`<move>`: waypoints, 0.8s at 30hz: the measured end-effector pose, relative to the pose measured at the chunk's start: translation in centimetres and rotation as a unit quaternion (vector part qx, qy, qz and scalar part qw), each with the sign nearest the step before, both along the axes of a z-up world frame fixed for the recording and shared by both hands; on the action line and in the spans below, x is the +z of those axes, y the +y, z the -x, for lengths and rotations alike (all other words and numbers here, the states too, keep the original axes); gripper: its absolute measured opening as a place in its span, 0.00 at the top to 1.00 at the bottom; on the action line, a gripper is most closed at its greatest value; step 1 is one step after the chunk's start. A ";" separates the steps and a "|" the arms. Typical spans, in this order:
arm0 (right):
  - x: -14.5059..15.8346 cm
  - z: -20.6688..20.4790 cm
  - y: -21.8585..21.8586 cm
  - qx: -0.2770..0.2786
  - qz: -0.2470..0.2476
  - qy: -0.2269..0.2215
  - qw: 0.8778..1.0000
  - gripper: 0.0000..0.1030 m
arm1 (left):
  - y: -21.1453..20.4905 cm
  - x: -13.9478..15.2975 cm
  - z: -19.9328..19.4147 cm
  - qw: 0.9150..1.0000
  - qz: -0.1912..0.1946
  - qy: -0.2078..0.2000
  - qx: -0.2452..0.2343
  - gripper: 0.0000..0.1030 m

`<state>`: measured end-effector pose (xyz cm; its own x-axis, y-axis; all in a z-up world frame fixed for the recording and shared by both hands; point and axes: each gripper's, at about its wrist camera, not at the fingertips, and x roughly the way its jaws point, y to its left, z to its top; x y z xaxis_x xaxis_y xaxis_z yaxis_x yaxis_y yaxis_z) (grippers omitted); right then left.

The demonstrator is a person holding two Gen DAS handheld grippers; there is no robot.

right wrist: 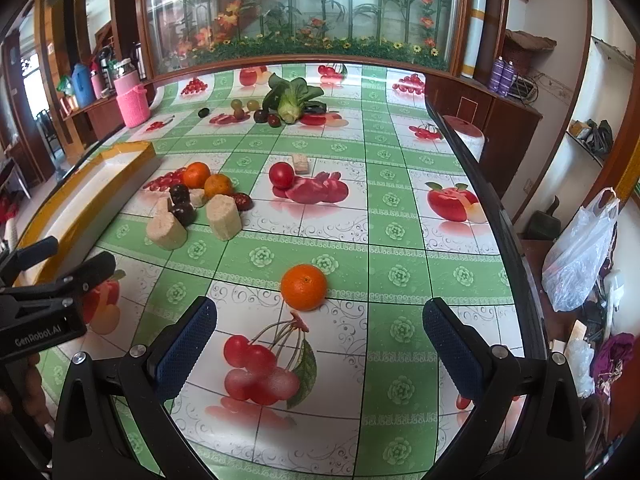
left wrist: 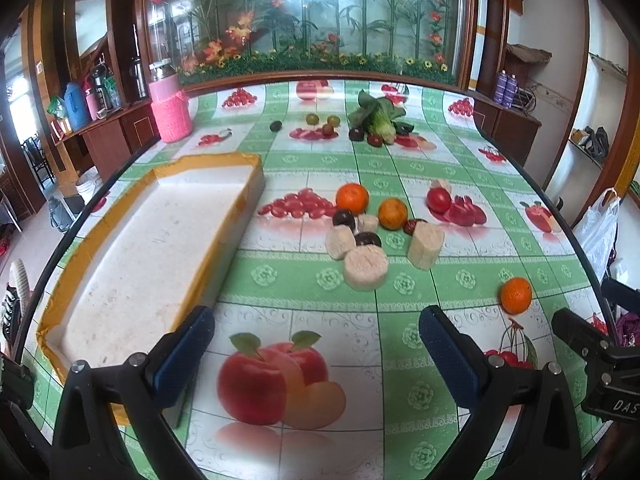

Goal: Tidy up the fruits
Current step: 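Move the right tool toward the orange while the left tool approaches the round beige cake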

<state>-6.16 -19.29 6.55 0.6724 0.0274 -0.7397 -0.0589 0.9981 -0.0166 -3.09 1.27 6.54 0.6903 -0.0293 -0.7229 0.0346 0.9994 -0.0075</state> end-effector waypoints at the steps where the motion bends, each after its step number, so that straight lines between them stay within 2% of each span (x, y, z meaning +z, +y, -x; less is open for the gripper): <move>1: 0.2 0.2 0.0 0.000 -0.001 -0.002 1.000 0.00 | 0.2 0.2 0.0 1.000 0.001 -0.004 0.003 0.00; 11: 1.7 1.3 0.8 -0.003 -0.006 -0.022 1.000 0.00 | 2.5 1.9 1.1 0.999 0.004 -0.042 0.025 0.00; 24: 2.4 1.4 3.0 0.015 0.002 -0.018 1.000 0.00 | 4.4 2.6 2.0 0.998 0.028 -0.054 0.032 0.00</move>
